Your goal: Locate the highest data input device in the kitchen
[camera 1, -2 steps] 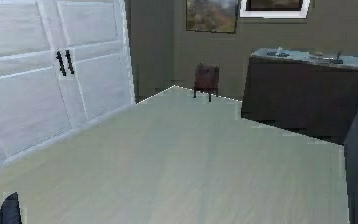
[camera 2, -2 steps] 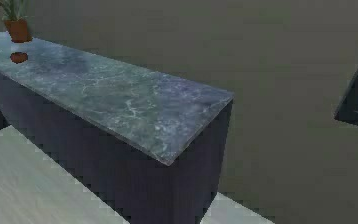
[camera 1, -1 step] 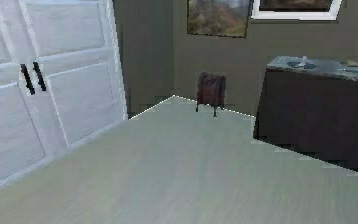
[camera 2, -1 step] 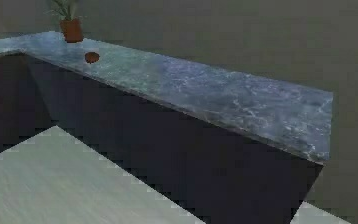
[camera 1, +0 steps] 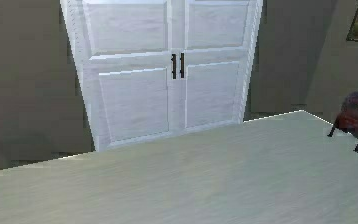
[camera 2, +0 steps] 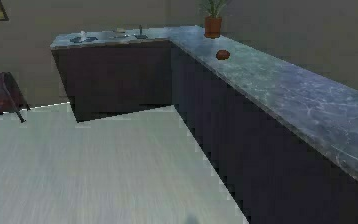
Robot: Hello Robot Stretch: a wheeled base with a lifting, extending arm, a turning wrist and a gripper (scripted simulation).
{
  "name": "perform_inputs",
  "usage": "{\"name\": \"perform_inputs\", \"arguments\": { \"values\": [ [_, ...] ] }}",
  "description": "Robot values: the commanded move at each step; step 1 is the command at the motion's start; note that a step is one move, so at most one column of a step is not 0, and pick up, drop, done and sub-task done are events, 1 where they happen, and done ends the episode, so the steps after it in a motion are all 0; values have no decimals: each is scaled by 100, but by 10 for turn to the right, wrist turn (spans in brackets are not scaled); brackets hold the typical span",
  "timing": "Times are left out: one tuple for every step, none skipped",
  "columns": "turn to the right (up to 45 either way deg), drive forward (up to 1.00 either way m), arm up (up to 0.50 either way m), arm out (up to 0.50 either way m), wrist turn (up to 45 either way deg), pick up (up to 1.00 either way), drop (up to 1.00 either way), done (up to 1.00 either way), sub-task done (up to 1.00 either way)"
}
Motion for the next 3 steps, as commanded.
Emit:
{"name": "perform_inputs", "arguments": {
  "values": [
    [-30, 0, 0, 0, 0, 0, 0, 0, 0],
    [0, 80, 0, 0, 0, 0, 0, 0, 0],
    [-450, 0, 0, 0, 0, 0, 0, 0, 0]
  ]
}}
